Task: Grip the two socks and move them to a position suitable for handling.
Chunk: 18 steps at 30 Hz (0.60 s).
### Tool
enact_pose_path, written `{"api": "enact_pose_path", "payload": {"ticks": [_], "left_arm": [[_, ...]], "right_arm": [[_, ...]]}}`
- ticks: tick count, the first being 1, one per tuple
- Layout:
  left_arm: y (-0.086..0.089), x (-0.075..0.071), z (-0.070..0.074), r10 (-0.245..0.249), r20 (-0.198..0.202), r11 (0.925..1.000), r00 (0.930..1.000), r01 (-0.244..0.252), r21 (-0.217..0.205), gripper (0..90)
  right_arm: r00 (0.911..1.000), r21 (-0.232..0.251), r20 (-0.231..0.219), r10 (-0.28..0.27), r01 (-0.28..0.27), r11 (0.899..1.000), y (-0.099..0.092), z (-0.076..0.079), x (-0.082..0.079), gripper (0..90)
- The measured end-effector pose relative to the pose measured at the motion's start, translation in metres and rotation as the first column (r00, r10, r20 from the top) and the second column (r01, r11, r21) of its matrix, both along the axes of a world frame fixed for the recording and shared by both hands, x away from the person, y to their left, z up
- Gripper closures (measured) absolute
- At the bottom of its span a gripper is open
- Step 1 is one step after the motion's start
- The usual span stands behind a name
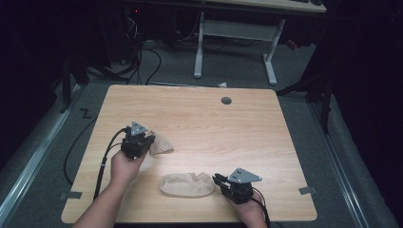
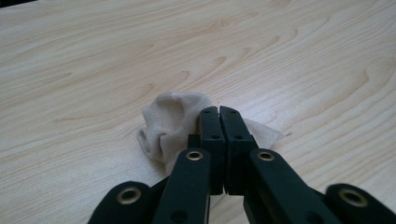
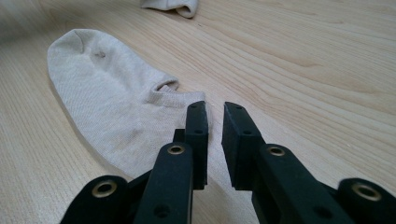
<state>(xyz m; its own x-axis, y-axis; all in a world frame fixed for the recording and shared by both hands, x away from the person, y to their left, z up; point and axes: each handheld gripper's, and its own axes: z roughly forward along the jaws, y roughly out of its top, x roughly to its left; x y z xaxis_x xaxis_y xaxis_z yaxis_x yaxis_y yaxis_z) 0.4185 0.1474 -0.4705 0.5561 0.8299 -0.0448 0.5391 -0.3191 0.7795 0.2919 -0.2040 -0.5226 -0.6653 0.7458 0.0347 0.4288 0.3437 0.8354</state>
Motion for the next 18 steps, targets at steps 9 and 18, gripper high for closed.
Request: {"api": "enact_pose_path", "payload": {"ticks": [9,18], "left_arm": [[0.008,-0.014,0.016,-0.009,0.025,0.9997,0.9997,0.009,-0.023,89.2],[0.016,-0.019,0.039,0.014,0.068,0.9996,0.9976,-0.012,-0.024,89.5]], "right_arm": [[1.0000,-0.004,0.002,0.003,-0.003,1.000,0.001,0.000,0.000,81.0],[1.0000,0.004,0.001,0.006,-0.006,1.000,0.001,-0.001,0.000,81.0]]}}
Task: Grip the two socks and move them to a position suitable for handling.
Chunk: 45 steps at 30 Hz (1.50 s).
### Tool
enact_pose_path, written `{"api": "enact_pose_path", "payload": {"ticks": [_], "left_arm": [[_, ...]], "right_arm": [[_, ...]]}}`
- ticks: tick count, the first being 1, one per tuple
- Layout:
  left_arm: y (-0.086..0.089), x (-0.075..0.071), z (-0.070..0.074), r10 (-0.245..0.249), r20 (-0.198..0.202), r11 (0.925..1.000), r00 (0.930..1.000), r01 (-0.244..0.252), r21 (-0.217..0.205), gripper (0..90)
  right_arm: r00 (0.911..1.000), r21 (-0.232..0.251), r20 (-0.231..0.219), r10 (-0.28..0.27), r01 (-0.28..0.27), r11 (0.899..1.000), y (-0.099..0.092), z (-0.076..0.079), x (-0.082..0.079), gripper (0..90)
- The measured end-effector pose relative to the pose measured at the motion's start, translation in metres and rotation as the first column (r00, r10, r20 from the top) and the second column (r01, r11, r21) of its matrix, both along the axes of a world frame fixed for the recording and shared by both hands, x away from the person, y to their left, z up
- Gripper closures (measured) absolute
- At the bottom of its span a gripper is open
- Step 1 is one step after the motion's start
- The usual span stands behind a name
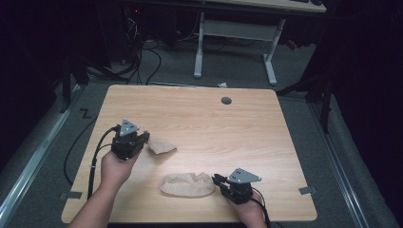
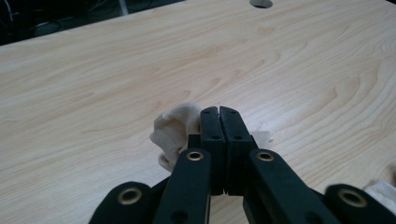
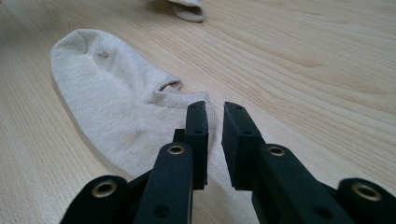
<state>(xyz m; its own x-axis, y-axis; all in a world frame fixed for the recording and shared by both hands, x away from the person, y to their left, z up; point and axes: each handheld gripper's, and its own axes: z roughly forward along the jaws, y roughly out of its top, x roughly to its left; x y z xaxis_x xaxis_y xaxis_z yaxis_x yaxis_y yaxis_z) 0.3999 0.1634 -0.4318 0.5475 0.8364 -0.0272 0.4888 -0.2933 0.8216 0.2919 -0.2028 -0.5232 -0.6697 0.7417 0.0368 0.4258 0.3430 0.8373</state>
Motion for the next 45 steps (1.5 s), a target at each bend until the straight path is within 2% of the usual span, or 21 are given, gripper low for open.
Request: {"api": "enact_pose_path", "payload": {"ticks": [8,11,19,22,26,27,31,32,33,37,45], "left_arm": [[0.010,0.002,0.012,0.024,0.022,0.9997,0.9995,-0.024,0.000,90.0],[0.016,0.001,0.021,0.036,0.046,0.9994,0.9983,-0.036,-0.002,90.0],[0.031,0.001,0.036,0.066,0.083,0.9973,0.9944,-0.068,0.027,90.0],[0.031,0.001,0.036,0.061,0.084,0.9975,0.9946,-0.063,0.030,90.0],[0.020,0.002,0.028,0.036,0.073,0.9988,0.9966,-0.039,0.030,90.0],[0.009,0.003,0.023,0.014,0.064,0.9992,0.9978,-0.016,0.036,90.0],[-0.018,0.005,0.010,-0.035,0.050,0.9982,0.9981,0.033,0.051,90.0],[-0.018,0.005,0.010,-0.035,0.050,0.9982,0.9981,0.033,0.051,90.0],[-0.031,0.006,0.004,-0.055,0.037,0.9971,0.9978,0.053,0.055,90.0],[-0.053,0.009,-0.004,-0.090,0.022,0.9948,0.9957,0.088,0.050,90.0],[-0.080,0.007,-0.014,-0.135,-0.013,0.9902,0.9908,0.135,0.035,90.0]], "right_arm": [[1.0000,0.005,-0.006,-0.001,0.001,1.000,0.000,-0.001,0.001,81.0],[1.0000,0.006,-0.006,-0.005,0.005,1.000,0.000,-0.001,0.001,81.1],[1.0000,0.005,-0.006,-0.007,0.007,1.000,0.000,-0.001,0.002,81.0],[1.0000,0.002,-0.006,-0.006,0.006,1.000,0.000,-0.001,0.002,81.1],[1.0000,-0.003,-0.007,-0.006,0.006,1.000,0.000,-0.001,0.002,81.0],[1.0000,-0.001,-0.006,-0.005,0.005,1.000,0.000,-0.001,0.002,81.0],[1.0000,-0.002,-0.006,-0.006,0.006,1.000,0.000,-0.001,0.001,81.1],[1.0000,-0.002,-0.006,-0.006,0.006,1.000,0.000,-0.001,0.001,81.1],[1.0000,0.000,-0.006,-0.005,0.005,1.000,0.000,-0.001,0.001,81.0],[1.0000,0.003,-0.006,-0.006,0.006,1.000,-0.001,-0.001,0.001,81.1],[0.9999,0.011,-0.005,-0.010,0.010,1.000,-0.003,-0.001,0.002,81.0]]}}
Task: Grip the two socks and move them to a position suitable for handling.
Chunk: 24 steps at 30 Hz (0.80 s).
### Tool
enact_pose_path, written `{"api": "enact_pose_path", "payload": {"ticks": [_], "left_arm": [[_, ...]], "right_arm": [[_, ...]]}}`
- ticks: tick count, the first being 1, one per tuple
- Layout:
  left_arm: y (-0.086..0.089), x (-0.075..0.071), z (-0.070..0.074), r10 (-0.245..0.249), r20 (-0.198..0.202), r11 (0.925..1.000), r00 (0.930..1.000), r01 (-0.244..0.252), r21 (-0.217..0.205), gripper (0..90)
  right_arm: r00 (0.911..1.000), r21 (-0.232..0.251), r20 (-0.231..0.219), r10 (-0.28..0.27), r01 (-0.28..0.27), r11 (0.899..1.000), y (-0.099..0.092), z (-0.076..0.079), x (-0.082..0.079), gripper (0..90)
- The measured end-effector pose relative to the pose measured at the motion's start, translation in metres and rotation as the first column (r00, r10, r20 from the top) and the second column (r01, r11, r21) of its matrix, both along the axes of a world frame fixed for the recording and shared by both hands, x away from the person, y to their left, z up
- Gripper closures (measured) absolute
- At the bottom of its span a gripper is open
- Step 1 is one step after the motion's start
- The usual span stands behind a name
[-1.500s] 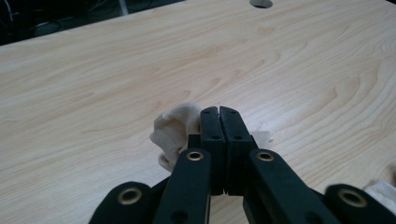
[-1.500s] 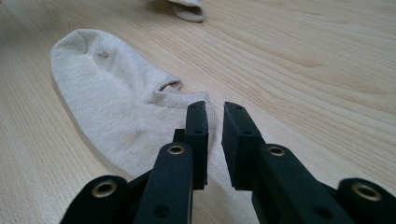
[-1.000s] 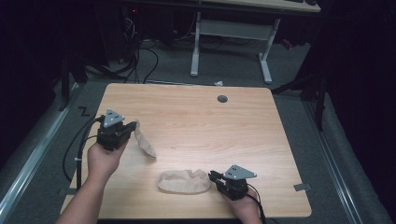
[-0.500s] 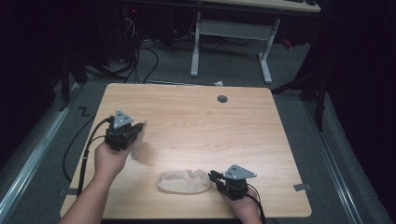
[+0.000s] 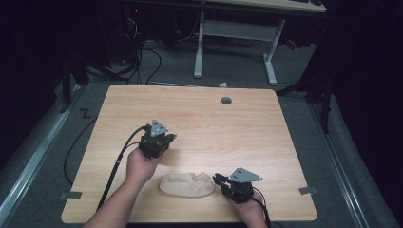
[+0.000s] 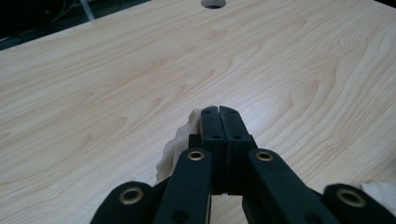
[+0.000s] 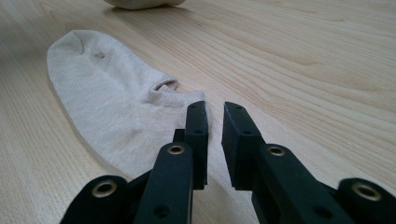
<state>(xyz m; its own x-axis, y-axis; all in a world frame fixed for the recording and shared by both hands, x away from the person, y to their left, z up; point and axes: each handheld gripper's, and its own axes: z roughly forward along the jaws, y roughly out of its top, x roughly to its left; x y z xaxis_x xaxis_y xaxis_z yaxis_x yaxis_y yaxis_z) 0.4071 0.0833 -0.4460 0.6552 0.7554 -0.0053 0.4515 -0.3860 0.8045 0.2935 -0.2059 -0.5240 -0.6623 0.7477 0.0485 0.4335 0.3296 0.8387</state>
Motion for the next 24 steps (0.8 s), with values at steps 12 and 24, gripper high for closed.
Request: {"api": "enact_pose_path", "payload": {"ticks": [12,24], "left_arm": [[-0.034,0.006,-0.014,-0.046,-0.048,0.9989,0.9978,0.047,0.004,90.0],[-0.082,0.001,-0.038,-0.160,-0.110,0.9864,0.9810,0.163,0.021,87.8]], "right_arm": [[1.0000,-0.002,0.002,-0.002,0.002,1.000,0.000,0.000,-0.001,81.0],[0.9998,0.015,-0.005,-0.019,0.019,1.000,-0.006,-0.001,0.002,80.9]]}}
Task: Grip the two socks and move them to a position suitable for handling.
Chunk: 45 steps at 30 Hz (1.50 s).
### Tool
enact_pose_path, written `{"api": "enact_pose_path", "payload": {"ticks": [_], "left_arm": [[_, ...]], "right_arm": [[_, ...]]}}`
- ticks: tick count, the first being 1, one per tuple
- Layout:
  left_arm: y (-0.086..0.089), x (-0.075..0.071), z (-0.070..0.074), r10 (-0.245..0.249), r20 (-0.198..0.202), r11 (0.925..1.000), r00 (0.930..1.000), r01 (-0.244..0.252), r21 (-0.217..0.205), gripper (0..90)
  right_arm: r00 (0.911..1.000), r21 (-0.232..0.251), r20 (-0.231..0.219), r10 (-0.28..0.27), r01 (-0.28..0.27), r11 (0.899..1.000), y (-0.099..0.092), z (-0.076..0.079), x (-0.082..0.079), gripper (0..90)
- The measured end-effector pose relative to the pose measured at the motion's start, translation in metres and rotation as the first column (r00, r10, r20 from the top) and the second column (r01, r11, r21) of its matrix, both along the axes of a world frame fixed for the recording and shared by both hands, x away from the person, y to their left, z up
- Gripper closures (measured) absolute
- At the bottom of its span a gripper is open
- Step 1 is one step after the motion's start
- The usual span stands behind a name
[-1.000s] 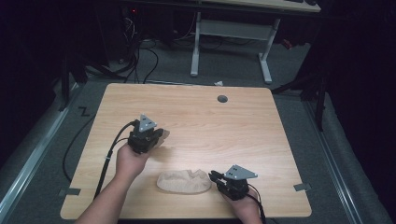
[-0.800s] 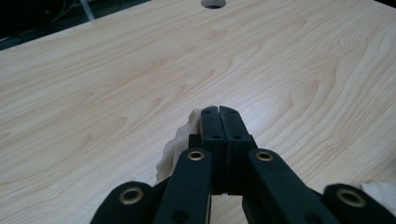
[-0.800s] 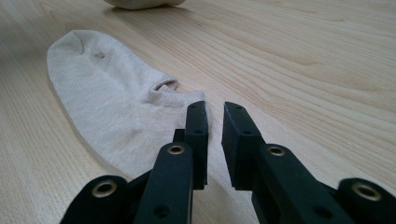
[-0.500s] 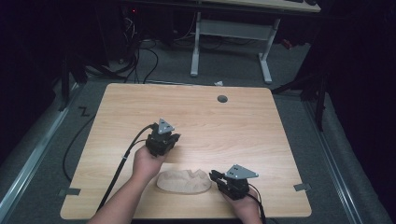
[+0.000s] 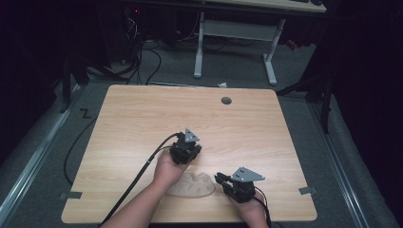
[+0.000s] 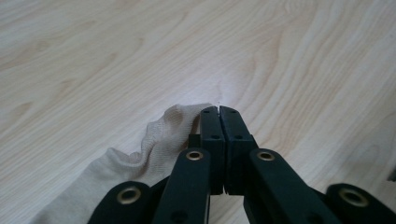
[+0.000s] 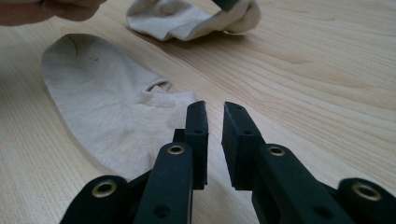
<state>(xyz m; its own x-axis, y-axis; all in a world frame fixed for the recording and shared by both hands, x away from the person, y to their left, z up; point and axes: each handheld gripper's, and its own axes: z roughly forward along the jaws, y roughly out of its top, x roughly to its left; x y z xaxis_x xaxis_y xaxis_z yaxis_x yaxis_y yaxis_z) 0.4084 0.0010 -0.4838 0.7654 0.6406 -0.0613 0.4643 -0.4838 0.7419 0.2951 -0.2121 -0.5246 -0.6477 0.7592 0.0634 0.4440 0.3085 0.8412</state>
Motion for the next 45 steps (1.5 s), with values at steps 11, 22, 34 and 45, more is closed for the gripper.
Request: {"api": "enact_pose_path", "payload": {"ticks": [11,22,34,45], "left_arm": [[0.042,-0.006,0.011,0.065,0.043,0.9973,0.9970,-0.063,-0.038,66.6],[0.124,-0.010,-0.024,0.221,0.007,0.9752,0.9752,-0.221,0.001,58.7],[0.133,-0.013,-0.038,0.223,-0.017,0.9731,0.9747,-0.223,-0.057,54.4],[0.122,-0.008,-0.045,0.210,0.006,0.9763,0.9777,-0.209,-0.055,64.2]], "right_arm": [[1.0000,-0.001,0.000,0.004,-0.004,1.000,0.000,0.000,-0.001,80.7],[0.9998,-0.017,-0.010,-0.017,0.017,1.000,0.004,-0.001,0.002,75.5],[0.9980,-0.066,-0.013,-0.061,0.060,0.996,0.035,0.014,0.032,66.4],[0.9873,-0.119,-0.103,-0.121,0.109,0.987,0.053,0.003,0.090,63.0]]}}
